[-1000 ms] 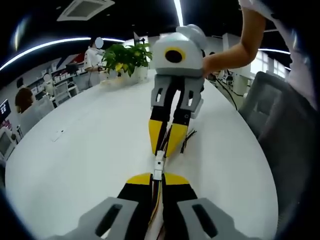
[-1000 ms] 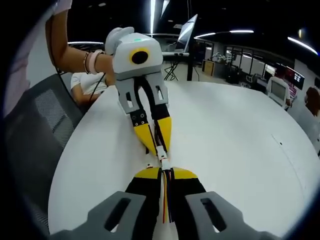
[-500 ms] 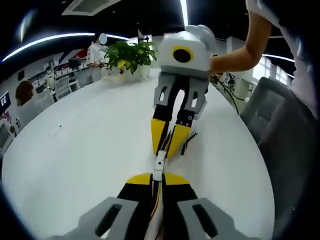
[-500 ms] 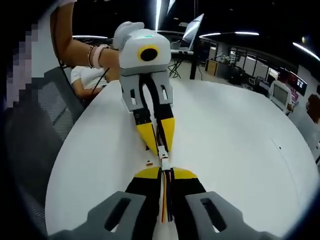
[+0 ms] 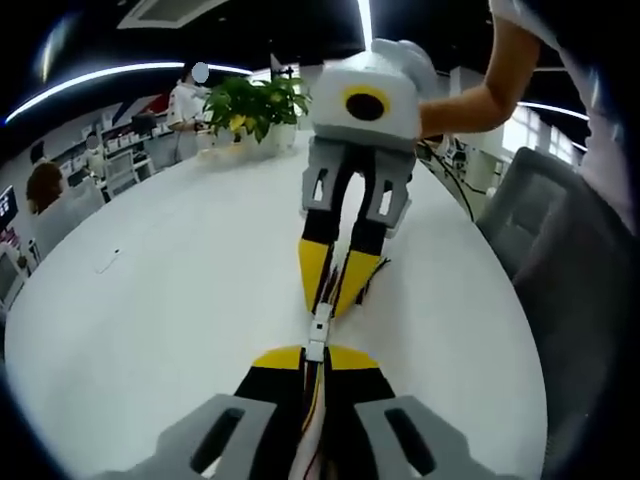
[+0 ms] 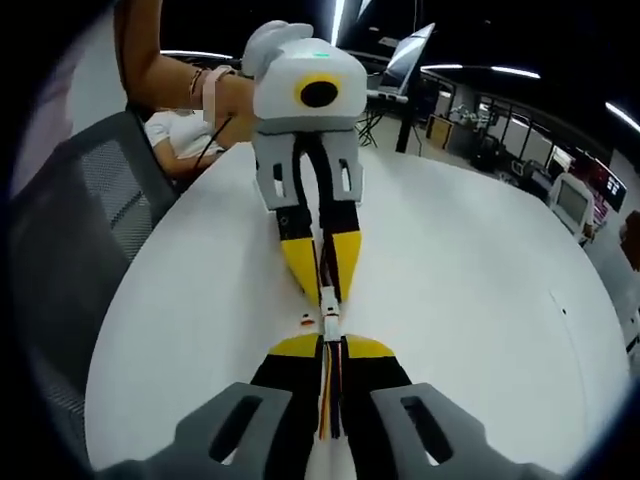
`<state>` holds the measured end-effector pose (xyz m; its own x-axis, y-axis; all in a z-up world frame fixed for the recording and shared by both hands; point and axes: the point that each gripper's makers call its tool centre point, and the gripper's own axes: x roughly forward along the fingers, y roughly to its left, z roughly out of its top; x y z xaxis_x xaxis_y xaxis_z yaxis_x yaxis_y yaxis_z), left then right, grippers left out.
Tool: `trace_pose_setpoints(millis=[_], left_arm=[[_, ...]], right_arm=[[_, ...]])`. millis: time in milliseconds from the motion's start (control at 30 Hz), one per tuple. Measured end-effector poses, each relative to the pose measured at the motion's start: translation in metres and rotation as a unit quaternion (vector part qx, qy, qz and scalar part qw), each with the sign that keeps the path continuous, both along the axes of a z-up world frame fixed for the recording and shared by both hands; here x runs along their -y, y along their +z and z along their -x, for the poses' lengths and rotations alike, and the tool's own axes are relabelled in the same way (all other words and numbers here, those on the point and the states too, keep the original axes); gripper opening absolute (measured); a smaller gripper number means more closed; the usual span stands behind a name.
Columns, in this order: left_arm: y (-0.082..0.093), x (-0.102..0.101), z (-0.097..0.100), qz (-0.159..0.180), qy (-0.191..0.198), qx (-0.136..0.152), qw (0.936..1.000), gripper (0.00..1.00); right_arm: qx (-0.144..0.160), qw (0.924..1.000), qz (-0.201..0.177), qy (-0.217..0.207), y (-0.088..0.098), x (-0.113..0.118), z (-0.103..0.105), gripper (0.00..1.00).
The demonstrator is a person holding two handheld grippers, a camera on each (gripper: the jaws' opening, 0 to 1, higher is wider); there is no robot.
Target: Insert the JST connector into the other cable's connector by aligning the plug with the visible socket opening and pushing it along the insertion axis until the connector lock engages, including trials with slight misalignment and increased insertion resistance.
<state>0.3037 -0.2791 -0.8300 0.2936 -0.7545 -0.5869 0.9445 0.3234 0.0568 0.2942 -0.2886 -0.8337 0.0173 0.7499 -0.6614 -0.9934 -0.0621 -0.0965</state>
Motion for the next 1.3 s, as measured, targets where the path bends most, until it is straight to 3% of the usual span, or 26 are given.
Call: trace_pose_setpoints(millis=[500,633,1300], left_arm=[[0.007,0.003,0.0,-0.011,-0.035,0.034,0.9988,0.0],[0.009,0.005,-0.001,0.001,-0.021,0.014,0.9997,0.0],[0.014,0.016,-0.003,0.001,-0.039,0.03,0.9988,0.0]], right_arm=[[-0.006,0.9999,0.003,0.008,0.001,-0.003,0.0,0.03],[-0.003,0.9999,-0.004,0.012,0.003,-0.004,0.002,0.03],[0.004,0.9999,-0.01,0.001,0.01,0.009,-0.004,0.03]])
